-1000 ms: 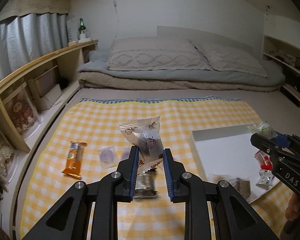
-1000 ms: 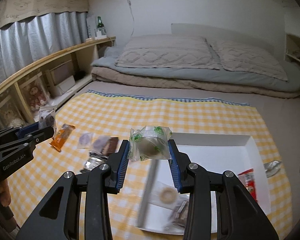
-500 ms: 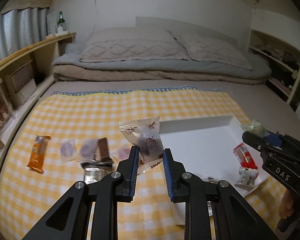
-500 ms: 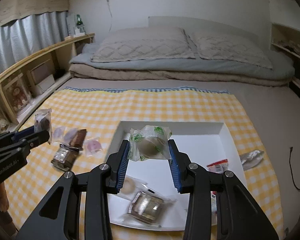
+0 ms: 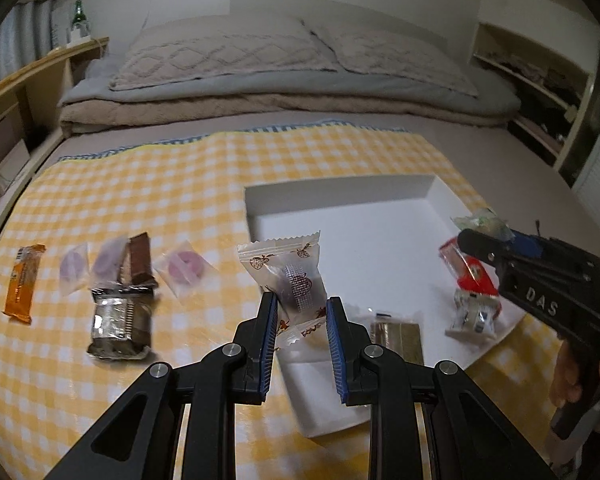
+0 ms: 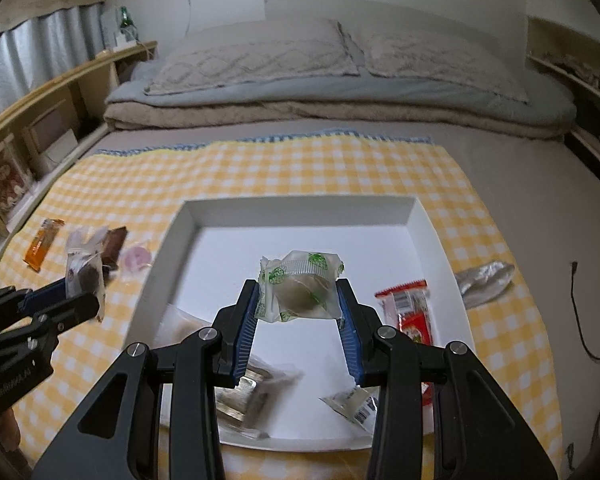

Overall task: Organize snacks
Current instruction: 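Open the left tool over the tray while the right tool releases the green packet, then withdraw both tools from the tray toward the snacks on the cloth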

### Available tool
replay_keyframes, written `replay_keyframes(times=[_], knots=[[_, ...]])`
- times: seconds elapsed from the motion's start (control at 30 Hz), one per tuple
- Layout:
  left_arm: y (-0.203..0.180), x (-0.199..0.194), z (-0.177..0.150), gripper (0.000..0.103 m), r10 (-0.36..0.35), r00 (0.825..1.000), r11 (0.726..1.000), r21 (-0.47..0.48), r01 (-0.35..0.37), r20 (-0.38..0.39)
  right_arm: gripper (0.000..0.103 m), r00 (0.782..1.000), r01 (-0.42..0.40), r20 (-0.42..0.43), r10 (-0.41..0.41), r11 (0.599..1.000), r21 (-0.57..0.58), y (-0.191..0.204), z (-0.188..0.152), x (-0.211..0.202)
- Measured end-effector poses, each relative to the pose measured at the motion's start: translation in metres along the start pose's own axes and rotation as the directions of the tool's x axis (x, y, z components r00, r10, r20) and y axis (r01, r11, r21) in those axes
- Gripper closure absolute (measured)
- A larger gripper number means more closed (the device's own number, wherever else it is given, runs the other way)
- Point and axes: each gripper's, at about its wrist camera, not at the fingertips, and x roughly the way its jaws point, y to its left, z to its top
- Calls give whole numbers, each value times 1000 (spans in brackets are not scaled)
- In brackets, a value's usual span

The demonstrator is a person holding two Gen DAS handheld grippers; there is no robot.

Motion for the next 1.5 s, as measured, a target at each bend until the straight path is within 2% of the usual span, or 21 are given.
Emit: replay_keyframes(times=[0.17,0.43,0.5,0.53,0.57,0.8,0.97,1.03,1.23,1.33,1.5], knots=[[-4,19,-3,79,-18,999,1000,12,19,-34,64,999,-4,-41,5,999,46,-11,-4,9],[-9,34,-4,76,-17,998,999,36,19,-61,64,998,-2,-61,5,999,53,-14,-8,14],[-9,35,-7,65,-11,998,999,34,13,-64,64,998,-2,-62,6,998,57,-15,-8,15],[-10,32,-10,48,-8,998,999,34,10,-63,64,998,-3,-62,6,998,59,-15,-8,15],[-10,32,-11,41,-7,998,999,34,9,-59,64,998,-5,-63,8,998,62,-15,-9,15],[-14,26,-19,33,3,998,998,62,1,-55,59,998,-25,-46,30,995,95,-19,-9,14],[-13,23,-21,28,5,999,998,65,-1,-51,33,999,-20,-33,24,992,125,-22,-9,14],[-12,22,-22,27,5,999,998,64,-2,-48,29,999,-17,-27,20,992,127,-21,-9,13],[-9,18,-21,23,6,999,998,61,-3,-41,22,1000,-8,-26,11,993,119,-21,-10,12],[-9,16,-21,15,8,999,998,63,-5,-36,20,1000,-1,-30,5,994,111,-20,-11,13],[-6,13,-21,5,8,999,998,63,-6,-31,12,999,18,-32,-15,995,99,-20,-12,11]])
